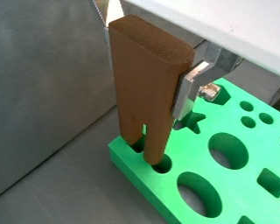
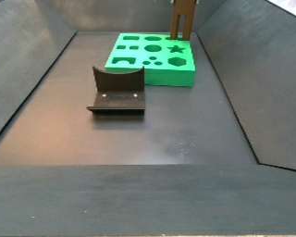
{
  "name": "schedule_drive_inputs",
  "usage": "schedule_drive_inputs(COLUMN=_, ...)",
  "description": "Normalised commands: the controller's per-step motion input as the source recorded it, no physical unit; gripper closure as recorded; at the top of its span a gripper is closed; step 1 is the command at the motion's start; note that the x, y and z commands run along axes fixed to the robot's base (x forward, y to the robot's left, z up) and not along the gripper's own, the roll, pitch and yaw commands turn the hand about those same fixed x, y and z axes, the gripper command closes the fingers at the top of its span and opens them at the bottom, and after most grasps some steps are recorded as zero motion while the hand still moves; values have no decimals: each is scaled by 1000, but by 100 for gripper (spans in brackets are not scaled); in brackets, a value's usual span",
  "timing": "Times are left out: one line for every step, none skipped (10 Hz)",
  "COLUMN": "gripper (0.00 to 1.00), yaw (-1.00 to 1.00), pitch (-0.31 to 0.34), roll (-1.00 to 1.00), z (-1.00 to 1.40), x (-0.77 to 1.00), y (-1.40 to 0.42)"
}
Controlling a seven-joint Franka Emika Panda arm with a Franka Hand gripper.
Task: Pick up the square-circle object. Move up. Rotate the square-circle object. Move to above the board. Insert the square-circle object.
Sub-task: Insert the square-circle object.
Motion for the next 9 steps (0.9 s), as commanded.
schedule_drive_inputs(gripper=100, yaw=0, pitch=11, roll=127, z=-291, x=354, y=166)
schedule_drive_inputs(gripper=100, yaw=0, pitch=0, roll=120, z=-274, x=269, y=0)
schedule_drive_inputs(gripper=100, yaw=0, pitch=0, roll=61, z=-240, x=271, y=0)
schedule_drive_inputs(gripper=100, yaw=0, pitch=0, roll=26, z=-203, x=249, y=-66)
schedule_drive_inputs(gripper=100, yaw=0, pitch=0, roll=14, z=-143, x=283, y=-69)
schedule_drive_inputs(gripper=100, yaw=0, pitch=0, roll=76, z=-137, x=257, y=-89)
schedule_drive_inputs(gripper=100, yaw=0, pitch=7, roll=77, z=-200, x=46, y=-66)
schedule_drive_inputs(gripper=100, yaw=0, pitch=76, roll=101, z=-197, x=-151, y=-49)
schedule_drive_inputs(gripper=100, yaw=0, pitch=89, roll=76, z=-154, x=-266, y=0)
